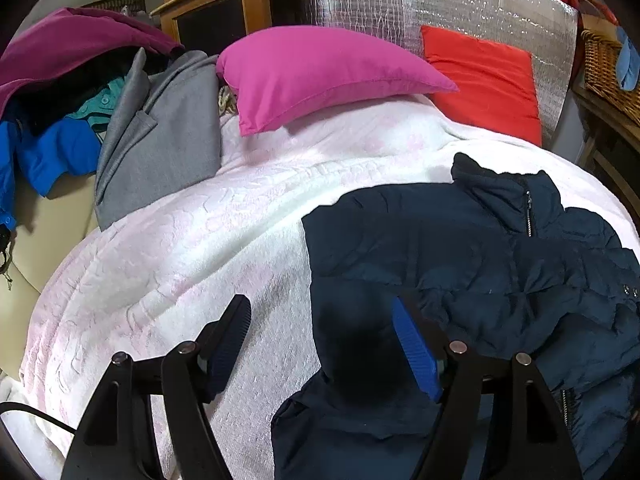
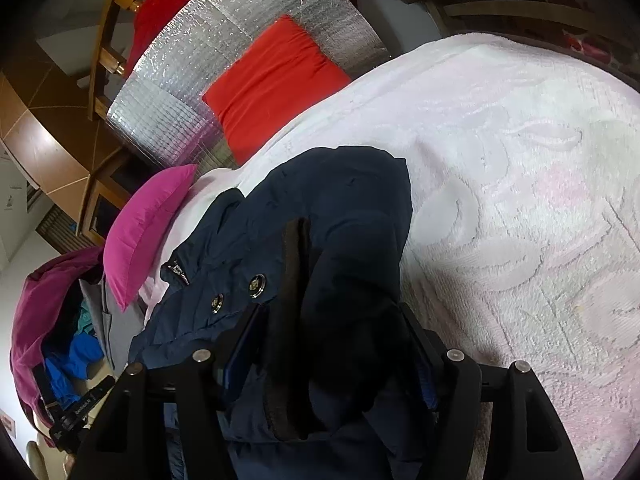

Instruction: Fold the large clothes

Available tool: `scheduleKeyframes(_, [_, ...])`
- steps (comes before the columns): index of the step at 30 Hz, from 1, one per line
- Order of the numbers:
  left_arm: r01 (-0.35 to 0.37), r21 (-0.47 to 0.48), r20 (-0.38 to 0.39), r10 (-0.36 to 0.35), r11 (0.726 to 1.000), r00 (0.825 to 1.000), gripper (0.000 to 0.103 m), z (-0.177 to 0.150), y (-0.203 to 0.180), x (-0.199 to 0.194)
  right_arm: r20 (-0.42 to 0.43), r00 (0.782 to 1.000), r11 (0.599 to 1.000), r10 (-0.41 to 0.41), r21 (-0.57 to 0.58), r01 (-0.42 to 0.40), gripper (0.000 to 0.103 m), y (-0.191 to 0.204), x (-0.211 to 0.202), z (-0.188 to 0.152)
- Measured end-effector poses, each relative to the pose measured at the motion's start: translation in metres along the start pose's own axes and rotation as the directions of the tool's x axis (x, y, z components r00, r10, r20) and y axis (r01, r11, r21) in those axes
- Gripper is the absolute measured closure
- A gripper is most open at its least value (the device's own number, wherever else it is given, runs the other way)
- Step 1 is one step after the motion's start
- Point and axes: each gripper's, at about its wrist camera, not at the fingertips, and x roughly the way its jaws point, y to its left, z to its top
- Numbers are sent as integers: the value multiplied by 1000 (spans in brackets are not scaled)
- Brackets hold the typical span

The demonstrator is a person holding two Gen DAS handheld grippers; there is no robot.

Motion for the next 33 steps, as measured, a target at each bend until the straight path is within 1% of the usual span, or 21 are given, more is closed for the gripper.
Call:
scheduleKeyframes(3, [27, -7, -41, -27, 1000, 999, 27, -1, -1, 8, -5, 1000, 1000, 12, 16, -12, 33, -3, 2, 0])
scheduleKeyframes(4, [45, -13, -65, -46, 999, 997, 26, -2, -1, 12, -7, 1000, 1000, 18, 23, -17, 33, -4, 2, 0])
scheduleKeyframes(6, [100, -50, -129, -106, 994, 986, 26, -3, 0, 23, -5, 1000, 999, 28, 31, -27, 33, -6, 2, 0])
scheduleKeyframes(8, [169, -117, -211, -191, 979, 959, 26, -6, 4, 36, -3, 1000, 999, 31, 31, -31, 33, -5, 3, 0])
scheduleKeyframes(11, [246, -223, -245, -299, 943, 922, 26, -9, 11, 47, -4, 999, 999, 39, 33, -38, 33, -6, 5, 0])
scheduleKeyframes(12, [263, -242, -250, -322, 934, 913, 26, -10, 12, 48, -5, 999, 998, 41, 36, -41, 33, -7, 5, 1])
scheduleKeyframes(13, [269, -246, -251, -329, 931, 910, 26, -10, 11, 49, -6, 999, 998, 46, 39, -45, 33, -7, 5, 1])
scheduleKeyframes(15, [275, -235, -241, -330, 932, 913, 26, -11, 8, 49, -8, 999, 998, 46, 37, -46, 33, -7, 6, 2])
scheduleKeyframes(16, [276, -231, -241, -330, 933, 913, 26, -11, 6, 50, -11, 999, 999, 42, 32, -42, 35, -7, 7, 2])
scheduleKeyframes(20, [277, -222, -236, -327, 935, 915, 27, -13, 1, 53, -19, 1000, 1000, 5, -7, -5, 39, 1, 9, 1])
scheduleKeyframes(22, [276, -220, -233, -326, 935, 916, 31, -9, -3, 56, -22, 1000, 1000, -1, -18, 1, 43, 2, 10, 1])
scheduleKeyframes(23, [275, -216, -230, -322, 937, 918, 31, -8, -4, 55, -23, 1000, 1000, -5, -25, 5, 43, 3, 10, 1])
scheduleKeyframes(25, [270, -207, -227, -315, 940, 922, 32, -7, -6, 55, -26, 1000, 999, -11, -33, 10, 49, 5, 10, 1])
scheduleKeyframes(27, [270, -207, -224, -314, 940, 922, 32, -6, -7, 54, -20, 999, 998, -26, -59, 25, 52, 11, 8, 0])
scheduleKeyframes(29, [269, -207, -221, -313, 941, 924, 32, -5, -7, 51, 4, 1000, 995, -15, -102, 16, 52, 23, 1, 0])
scheduleKeyframes(31, [261, -193, -215, -300, 946, 929, 32, -3, -10, 49, 44, 999, 993, 30, -119, -24, 52, 31, -10, 0])
scheduleKeyframes(32, [253, -186, -218, -291, 949, 931, 32, -3, -11, 50, 48, 998, 993, 28, -116, -22, 52, 32, -10, 0])
scheduleKeyframes(33, [244, -182, -226, -282, 952, 932, 31, -3, -12, 52, 35, 999, 993, -1, -115, 5, 52, 30, -5, 0])
